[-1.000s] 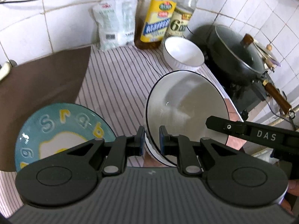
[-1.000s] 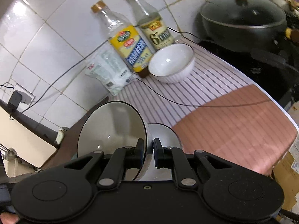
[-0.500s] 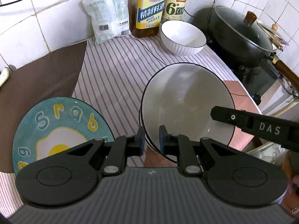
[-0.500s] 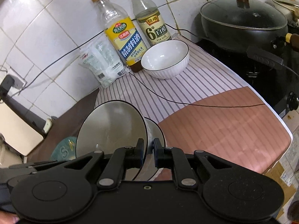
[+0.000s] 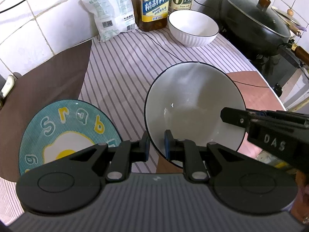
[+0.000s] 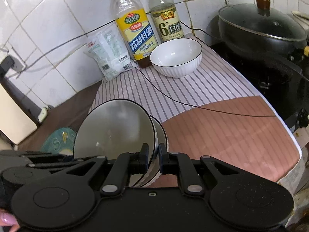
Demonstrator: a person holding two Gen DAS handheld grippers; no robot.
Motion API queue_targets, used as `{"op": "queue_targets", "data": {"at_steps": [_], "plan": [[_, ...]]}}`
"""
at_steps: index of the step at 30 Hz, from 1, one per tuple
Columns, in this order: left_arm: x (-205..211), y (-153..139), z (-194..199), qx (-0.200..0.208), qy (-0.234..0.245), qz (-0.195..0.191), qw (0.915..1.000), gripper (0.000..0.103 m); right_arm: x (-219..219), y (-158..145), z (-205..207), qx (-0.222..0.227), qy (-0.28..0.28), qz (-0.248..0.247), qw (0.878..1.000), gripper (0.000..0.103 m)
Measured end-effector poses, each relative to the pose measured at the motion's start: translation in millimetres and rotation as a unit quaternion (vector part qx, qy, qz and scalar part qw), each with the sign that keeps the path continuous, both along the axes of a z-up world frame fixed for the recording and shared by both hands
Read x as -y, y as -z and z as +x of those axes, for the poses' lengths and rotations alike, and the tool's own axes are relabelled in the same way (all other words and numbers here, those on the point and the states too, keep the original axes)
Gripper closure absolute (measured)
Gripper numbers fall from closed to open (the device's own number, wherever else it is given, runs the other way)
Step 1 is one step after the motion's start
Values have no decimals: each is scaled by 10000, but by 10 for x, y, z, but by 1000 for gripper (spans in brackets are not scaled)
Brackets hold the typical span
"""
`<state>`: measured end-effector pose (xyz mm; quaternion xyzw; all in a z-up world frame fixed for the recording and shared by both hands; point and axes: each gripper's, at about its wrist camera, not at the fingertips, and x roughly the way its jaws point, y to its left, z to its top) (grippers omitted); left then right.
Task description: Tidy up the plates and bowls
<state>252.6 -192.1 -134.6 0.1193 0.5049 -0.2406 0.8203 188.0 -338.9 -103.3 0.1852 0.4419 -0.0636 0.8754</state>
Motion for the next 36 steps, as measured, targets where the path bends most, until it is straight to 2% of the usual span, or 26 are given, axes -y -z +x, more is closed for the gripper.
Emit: {"op": "queue_targets", "data": {"at_steps": [7,10,15,20,21,24,25,27,33,36], "plan": [[35,35,26,4,-41,30,10000,89,-43,3,1,134,-159,-373,9991,87],[43,87,48,-88,-22,-17,10000,86,-114,28,2,218,-370,-876,9952,84],[0,120,95,-224,-43,-176,9996,86,-40,41,-45,418,-515,-750,9950,83],[-129,-3,144,-279,-91,-524,9982,86,90,-93,-142,657,-594,-411,9952,81],[-175,-57,152,-234,-80,-664,9975,86,134,-165,-171,704,-514,-361,9955,81],[-338,-208,190,-288,-74,-1404,9896,86,189,-339,-245,1009,-485,-404,9929,80],[-388,-259,213,-302,-101,-1592,9867,86,199,-378,-254,1086,-499,-466,9917,79],[-424,-345,240,-167,-129,-1736,9846,86,193,-440,-250,1261,-628,-734,9873,78],[-394,-552,392,143,47,-1717,9850,85,272,-480,-101,1559,-1001,-1677,9683,76],[-294,-623,509,192,202,-1744,9843,75,347,-412,3,1572,-1162,-1973,9607,63]]}}
